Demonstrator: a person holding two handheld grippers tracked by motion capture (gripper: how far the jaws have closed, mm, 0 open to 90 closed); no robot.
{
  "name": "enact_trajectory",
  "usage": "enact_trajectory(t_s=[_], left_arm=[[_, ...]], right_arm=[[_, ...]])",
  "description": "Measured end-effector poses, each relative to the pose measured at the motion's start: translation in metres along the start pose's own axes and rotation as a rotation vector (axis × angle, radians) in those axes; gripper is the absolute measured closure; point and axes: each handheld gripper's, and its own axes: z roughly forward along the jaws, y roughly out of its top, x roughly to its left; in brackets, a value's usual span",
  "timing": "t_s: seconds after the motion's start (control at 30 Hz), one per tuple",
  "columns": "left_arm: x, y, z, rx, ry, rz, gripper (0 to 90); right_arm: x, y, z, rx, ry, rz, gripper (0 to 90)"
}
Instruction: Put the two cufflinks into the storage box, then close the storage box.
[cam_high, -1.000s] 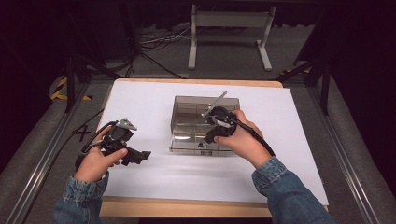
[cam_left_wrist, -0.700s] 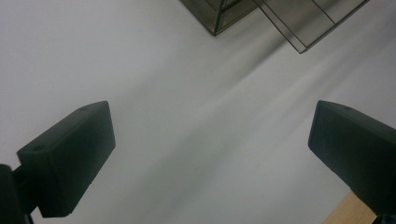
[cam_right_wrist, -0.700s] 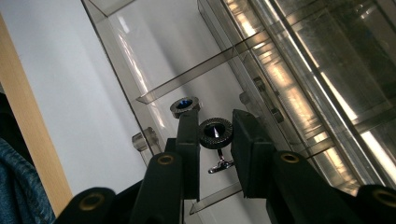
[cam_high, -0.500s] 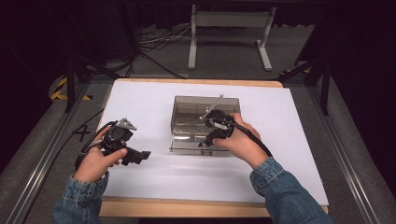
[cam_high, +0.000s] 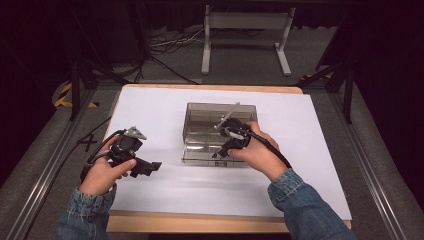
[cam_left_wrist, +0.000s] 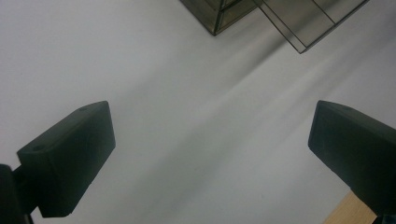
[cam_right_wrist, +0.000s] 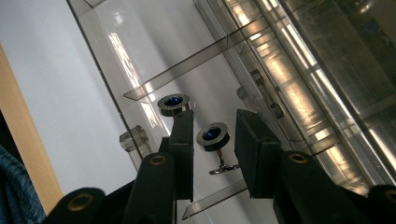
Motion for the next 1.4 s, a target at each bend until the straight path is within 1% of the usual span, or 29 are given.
enact_trajectory(t_s=[0.1,0.13,0.17,0.23,0.27,0.3,0.33,0.4,0.43,0.47,0.67,0.83,0.87,1.03,1.13,1.2,1.23,1.4], left_arm=[[0.0,0.0,0.0,0.002,0.0,0.002,1.5],[0.0,0.0,0.0,0.002,0.0,0.002,1.5],[0.0,0.0,0.0,0.0,-0.002,0.001,1.5],[0.0,0.0,0.0,-0.001,-0.001,0.0,1.5],[0.0,0.0,0.0,0.0,-0.001,0.0,1.5],[0.001,0.0,0.0,0.0,-0.003,0.0,1.5],[0.001,0.0,0.0,0.0,-0.002,-0.001,1.5],[0.001,0.001,0.0,0.0,-0.001,0.002,1.5],[0.0,0.001,0.0,-0.001,-0.001,0.001,1.5],[0.0,0.001,0.0,-0.001,0.001,0.002,1.5],[0.0,0.003,0.001,0.0,-0.004,0.006,1.5],[-0.001,0.004,0.002,0.001,-0.003,0.008,1.5],[-0.001,0.004,0.002,0.001,-0.003,0.008,1.5],[-0.001,0.004,0.002,0.002,-0.003,0.01,1.5],[-0.001,0.004,0.002,0.0,-0.003,0.011,1.5],[-0.001,0.004,0.002,0.0,-0.006,0.01,1.5],[-0.001,0.004,0.002,0.001,-0.007,0.008,1.5],[-0.001,0.004,0.002,0.0,-0.004,0.009,1.5]], right_arm=[[0.003,-0.001,-0.007,-0.033,0.006,-0.001,71.1],[0.003,-0.002,-0.01,-0.045,0.008,-0.011,72.9],[0.005,-0.003,-0.014,-0.051,0.017,-0.017,76.9],[0.007,-0.004,-0.016,-0.056,0.025,-0.023,78.6],[0.009,-0.005,-0.019,-0.06,0.028,-0.03,82.2],[0.013,-0.008,-0.024,-0.068,0.041,-0.048,87.3],[0.014,-0.009,-0.025,-0.072,0.042,-0.055,89.5],[0.016,-0.011,-0.028,-0.076,0.047,-0.062,90.0],[0.019,-0.014,-0.032,-0.085,0.056,-0.078,90.0],[0.019,-0.014,-0.032,-0.085,0.056,-0.078,90.0],[0.028,-0.025,-0.041,-0.106,0.084,-0.12,90.0],[0.033,-0.032,-0.045,-0.106,0.119,-0.177,90.0],[0.033,-0.032,-0.045,-0.106,0.119,-0.177,90.0],[0.039,-0.037,-0.04,-0.082,0.15,-0.223,90.0],[0.04,-0.038,-0.037,-0.073,0.158,-0.234,90.0],[0.041,-0.04,-0.035,-0.057,0.165,-0.228,90.0],[0.041,-0.04,-0.033,-0.055,0.173,-0.243,90.0],[0.04,-0.042,-0.026,-0.03,0.188,-0.247,90.0]])
